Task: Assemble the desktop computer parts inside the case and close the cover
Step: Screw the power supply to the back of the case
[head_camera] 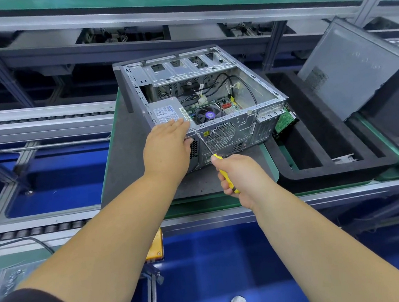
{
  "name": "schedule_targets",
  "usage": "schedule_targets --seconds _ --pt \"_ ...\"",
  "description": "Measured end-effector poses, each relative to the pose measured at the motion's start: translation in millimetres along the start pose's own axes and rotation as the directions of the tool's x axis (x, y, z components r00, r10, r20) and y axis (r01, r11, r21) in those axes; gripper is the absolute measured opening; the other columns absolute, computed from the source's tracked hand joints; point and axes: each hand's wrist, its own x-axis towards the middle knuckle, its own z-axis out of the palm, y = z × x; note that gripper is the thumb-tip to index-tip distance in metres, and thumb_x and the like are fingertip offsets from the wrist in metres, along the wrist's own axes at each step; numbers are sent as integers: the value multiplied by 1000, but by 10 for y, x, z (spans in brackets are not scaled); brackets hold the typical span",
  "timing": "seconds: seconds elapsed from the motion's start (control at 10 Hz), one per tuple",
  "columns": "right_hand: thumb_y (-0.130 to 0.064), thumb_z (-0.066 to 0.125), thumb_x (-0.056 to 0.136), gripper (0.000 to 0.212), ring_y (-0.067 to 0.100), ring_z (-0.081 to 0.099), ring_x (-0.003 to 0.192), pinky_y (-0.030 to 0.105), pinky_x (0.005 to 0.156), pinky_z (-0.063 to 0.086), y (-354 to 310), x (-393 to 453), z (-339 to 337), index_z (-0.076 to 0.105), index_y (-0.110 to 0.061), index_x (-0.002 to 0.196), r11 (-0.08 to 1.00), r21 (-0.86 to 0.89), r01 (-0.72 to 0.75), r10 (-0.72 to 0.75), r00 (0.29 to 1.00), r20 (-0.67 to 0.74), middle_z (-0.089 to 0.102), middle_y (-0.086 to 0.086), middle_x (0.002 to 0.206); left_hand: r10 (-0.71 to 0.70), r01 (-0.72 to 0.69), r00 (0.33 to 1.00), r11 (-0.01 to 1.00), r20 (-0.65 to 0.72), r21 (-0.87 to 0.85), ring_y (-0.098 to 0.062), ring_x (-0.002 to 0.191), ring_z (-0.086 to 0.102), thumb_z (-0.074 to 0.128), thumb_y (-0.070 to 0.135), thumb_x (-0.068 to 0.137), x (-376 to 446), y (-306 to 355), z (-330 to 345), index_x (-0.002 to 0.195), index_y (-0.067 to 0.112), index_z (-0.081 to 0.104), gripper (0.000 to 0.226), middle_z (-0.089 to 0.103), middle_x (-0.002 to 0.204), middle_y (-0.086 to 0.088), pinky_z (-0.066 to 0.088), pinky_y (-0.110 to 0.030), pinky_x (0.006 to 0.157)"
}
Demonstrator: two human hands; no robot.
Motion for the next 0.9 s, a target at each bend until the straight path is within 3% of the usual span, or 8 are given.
schedule_targets --seconds 0.1,0.3,0.5,0.6,0.7,0.8,0.9 --pt "-36 63 95 34 9 40 37 18 38 33 39 22 29 55 -10 76 985 -123 125 -136 987 -87 50 2 60 -8 8 1000 1000 9 -4 -27 128 52 62 20 92 4 -9 14 131 13 60 40 59 136 -7 33 -40 112" --pt "-37 59 98 40 7 37 35 17 37 30 -24 -13 68 62 -8 72 997 76 -16 17 1000 -16 49 -3 49 -11 11 1000 1000 0 -8 -28 125 54 64 17 90 3 1 8 128 11 62 38 61 132 -8 35 -41 109" --pt "-37 57 99 39 5 36 35 16 34 29 -126 -50 -59 63 -4 79 942 272 -197 147 970 193 49 -2 50 -31 31 999 999 7 -16 -29 126 53 65 16 90 -16 51 -28 129 10 61 40 61 133 -9 34 -41 109" --pt "-38 56 99 39 6 37 38 16 36 31 -155 -66 -98 63 -5 80 956 226 -190 141 967 213 50 -1 52 -39 40 999 999 38 -15 -27 132 48 62 23 92 -13 72 -49 134 11 58 43 56 139 -8 28 -39 113" --pt "-39 58 98 38 8 38 41 17 38 32 -167 -101 -186 63 -6 79 980 158 -121 87 974 208 50 0 54 -101 105 994 990 44 -89 -28 127 51 62 28 92 8 130 -101 131 16 61 40 61 133 -5 34 -38 107" --pt "-34 55 99 35 11 38 43 19 40 31 -234 -118 -361 64 -5 83 989 144 -30 5 986 169 50 2 58 -214 209 977 944 10 -256 -22 114 57 59 28 93 52 274 -135 128 25 63 35 66 124 2 44 -32 90" --pt "-14 46 101 25 13 40 45 22 44 31 -361 -90 -600 67 -2 93 990 127 58 -70 994 89 50 6 62 -237 231 971 892 35 -389 -13 110 58 56 32 95 155 499 -96 130 34 60 36 63 126 7 40 -24 82"
